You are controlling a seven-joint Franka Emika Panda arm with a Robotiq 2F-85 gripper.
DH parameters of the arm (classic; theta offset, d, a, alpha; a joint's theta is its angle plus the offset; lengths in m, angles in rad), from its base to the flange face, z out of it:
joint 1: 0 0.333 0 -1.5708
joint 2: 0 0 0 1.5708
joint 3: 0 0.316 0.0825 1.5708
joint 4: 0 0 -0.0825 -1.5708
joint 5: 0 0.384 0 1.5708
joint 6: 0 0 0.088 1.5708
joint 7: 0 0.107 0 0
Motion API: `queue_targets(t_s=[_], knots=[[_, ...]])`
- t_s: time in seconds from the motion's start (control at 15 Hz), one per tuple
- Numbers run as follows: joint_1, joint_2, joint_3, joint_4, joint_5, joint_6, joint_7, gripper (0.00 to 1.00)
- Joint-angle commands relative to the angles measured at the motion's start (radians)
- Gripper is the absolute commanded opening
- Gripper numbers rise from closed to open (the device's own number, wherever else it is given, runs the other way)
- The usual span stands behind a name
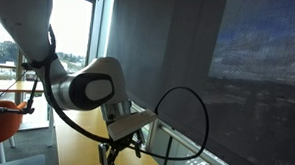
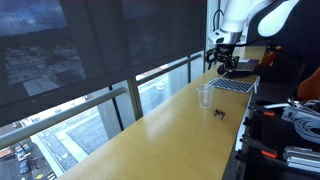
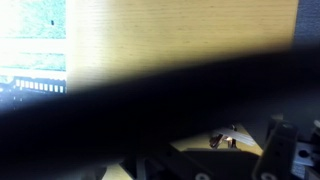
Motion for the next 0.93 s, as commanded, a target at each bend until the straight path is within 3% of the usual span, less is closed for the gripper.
queue_targets(t_s=[0.0, 0.53, 0.87], knots=[[0.011, -0.008, 0.007, 0.015, -0.013, -0.011, 0.022, 1.0], [0.009, 0.006, 0.006, 0.071, -0.008, -0.017, 0.027, 1.0], [0.02, -0.045, 0.016, 0.019, -0.027, -0.038, 0.058, 1.0]])
